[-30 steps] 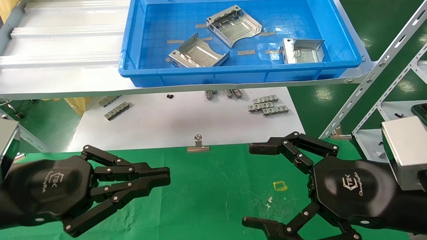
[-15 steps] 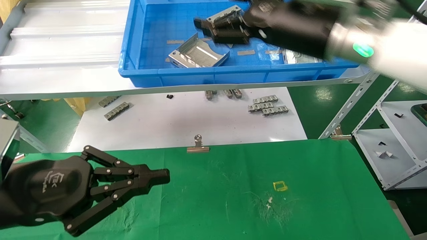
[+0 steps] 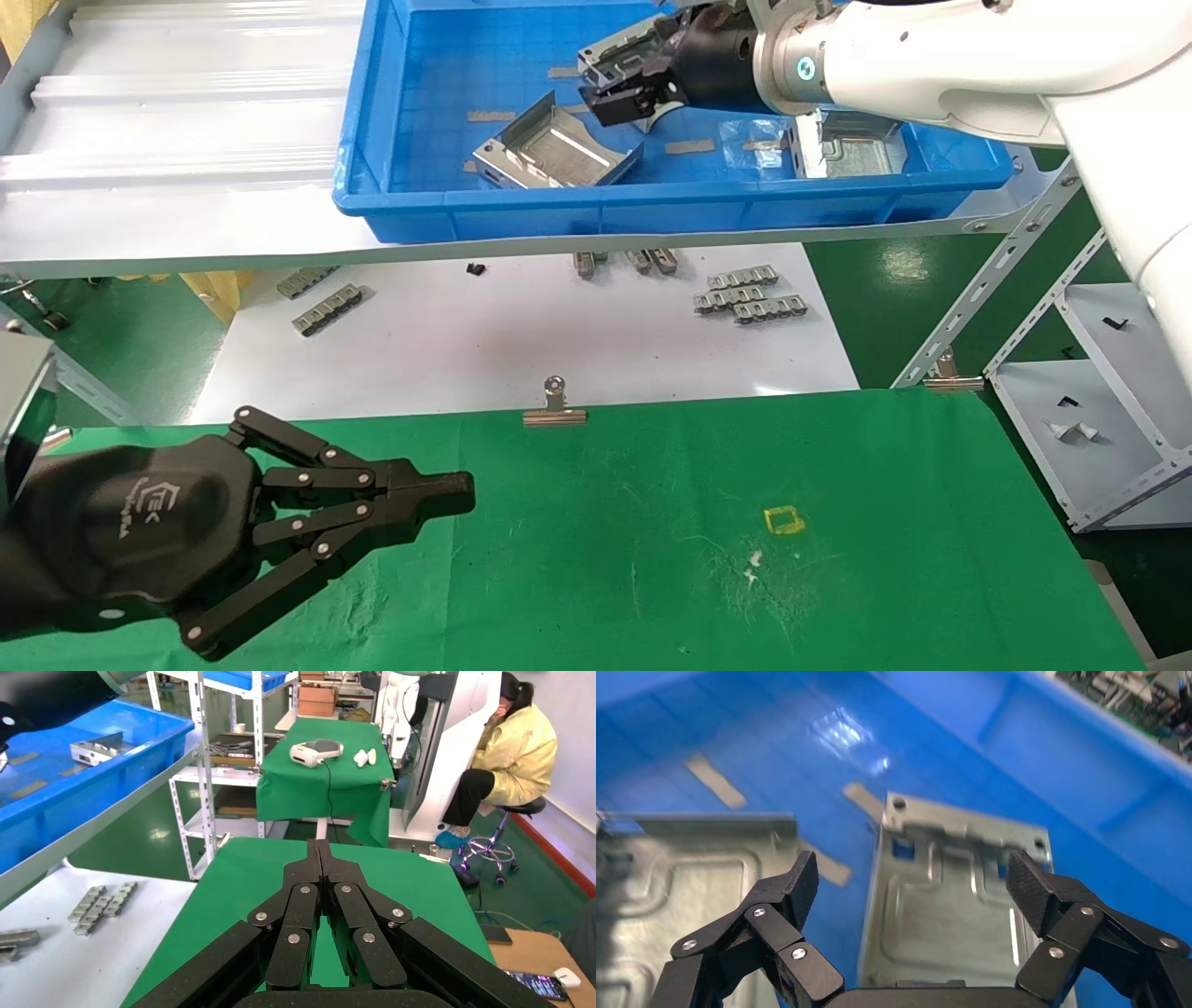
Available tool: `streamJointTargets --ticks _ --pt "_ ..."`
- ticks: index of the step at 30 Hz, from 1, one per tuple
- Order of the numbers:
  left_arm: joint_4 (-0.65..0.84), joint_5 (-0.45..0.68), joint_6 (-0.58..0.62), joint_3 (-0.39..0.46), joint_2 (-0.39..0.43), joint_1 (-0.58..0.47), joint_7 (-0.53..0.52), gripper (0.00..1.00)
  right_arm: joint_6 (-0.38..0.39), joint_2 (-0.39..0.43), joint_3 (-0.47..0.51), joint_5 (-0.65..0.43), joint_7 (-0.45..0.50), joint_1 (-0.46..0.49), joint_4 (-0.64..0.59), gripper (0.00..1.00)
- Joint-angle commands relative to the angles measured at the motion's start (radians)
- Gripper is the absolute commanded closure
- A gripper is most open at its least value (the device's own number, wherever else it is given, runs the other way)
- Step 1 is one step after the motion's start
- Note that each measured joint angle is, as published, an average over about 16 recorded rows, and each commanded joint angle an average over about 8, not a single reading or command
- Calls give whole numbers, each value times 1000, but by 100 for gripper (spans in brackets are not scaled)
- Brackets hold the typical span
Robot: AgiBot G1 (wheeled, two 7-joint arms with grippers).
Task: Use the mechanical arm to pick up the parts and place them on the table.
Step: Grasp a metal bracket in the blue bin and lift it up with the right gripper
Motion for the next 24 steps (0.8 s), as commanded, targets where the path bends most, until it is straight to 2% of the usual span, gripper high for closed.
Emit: streamJointTargets --ticks 1,3,10,11,18,24 --pt "0 0 0 0 0 0 0 100 3 -14 -27 -8 2 19 -39 100" --pt "0 0 0 0 0 0 0 97 13 -15 -58 -1 24 24 -39 100" --pt "0 0 0 0 0 0 0 12 72 -16 -154 40 135 24 -32 100" --pt "0 0 0 0 0 0 0 2 82 -16 -165 47 153 23 -32 100" --pt "0 0 0 0 0 0 0 0 139 -15 -243 91 253 21 -29 100" --pt "0 0 0 0 0 0 0 0 173 -14 -304 120 284 23 -13 100"
